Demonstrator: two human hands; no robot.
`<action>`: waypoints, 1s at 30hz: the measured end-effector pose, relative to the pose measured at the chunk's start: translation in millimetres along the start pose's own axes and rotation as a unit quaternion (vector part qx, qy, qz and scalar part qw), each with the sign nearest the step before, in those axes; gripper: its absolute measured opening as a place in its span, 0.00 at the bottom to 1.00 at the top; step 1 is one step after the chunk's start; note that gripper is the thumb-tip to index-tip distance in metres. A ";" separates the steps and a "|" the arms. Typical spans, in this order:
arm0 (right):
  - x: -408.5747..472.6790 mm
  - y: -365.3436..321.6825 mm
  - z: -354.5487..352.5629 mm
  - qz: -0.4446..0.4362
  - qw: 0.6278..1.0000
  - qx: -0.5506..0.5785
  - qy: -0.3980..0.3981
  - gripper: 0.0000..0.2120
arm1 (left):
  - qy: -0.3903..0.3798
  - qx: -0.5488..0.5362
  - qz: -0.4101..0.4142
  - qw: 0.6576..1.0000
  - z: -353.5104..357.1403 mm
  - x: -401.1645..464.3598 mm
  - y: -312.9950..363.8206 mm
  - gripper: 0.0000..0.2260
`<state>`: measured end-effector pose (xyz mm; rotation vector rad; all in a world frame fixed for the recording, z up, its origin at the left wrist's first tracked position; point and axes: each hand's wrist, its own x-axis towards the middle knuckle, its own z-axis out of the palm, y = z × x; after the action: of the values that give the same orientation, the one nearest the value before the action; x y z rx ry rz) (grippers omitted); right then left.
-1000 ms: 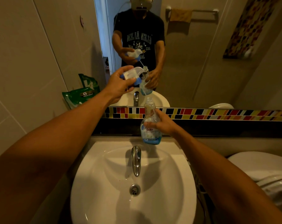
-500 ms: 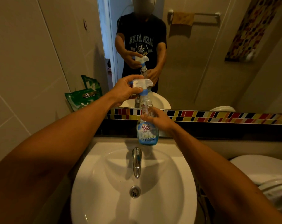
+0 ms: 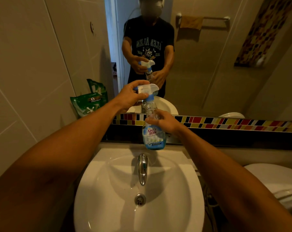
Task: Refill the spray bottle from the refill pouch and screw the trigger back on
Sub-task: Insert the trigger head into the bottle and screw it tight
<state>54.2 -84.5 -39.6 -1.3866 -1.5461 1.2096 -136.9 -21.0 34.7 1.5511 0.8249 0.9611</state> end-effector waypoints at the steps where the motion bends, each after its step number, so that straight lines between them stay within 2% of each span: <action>1: 0.4 -0.5 -0.3 -0.002 1.000 -0.002 -0.002 0.15 | 0.002 0.002 -0.002 1.000 -0.4 0.0 -0.6 0.20; 4: 1.7 -0.2 -0.4 -0.004 1.000 -0.003 -0.007 0.14 | 0.019 0.013 0.004 1.000 -0.5 -1.3 -0.5 0.20; 12: 4.2 -5.6 3.4 -0.013 1.000 -0.001 -0.003 0.12 | 0.054 0.068 0.096 0.992 7.8 -5.4 0.0 0.24; 21: 1.9 -9.7 0.4 -0.011 1.000 -0.001 -0.001 0.12 | 0.018 0.043 0.079 0.996 1.5 -4.6 0.3 0.25; 30: 7.1 -9.7 -0.2 -0.009 1.000 -0.007 -0.002 0.14 | 0.045 0.077 0.119 0.989 4.7 -5.7 1.2 0.25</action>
<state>50.3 -77.3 -30.8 -1.3769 -1.5703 1.1922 -135.1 -28.2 34.6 1.7786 0.8039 1.1706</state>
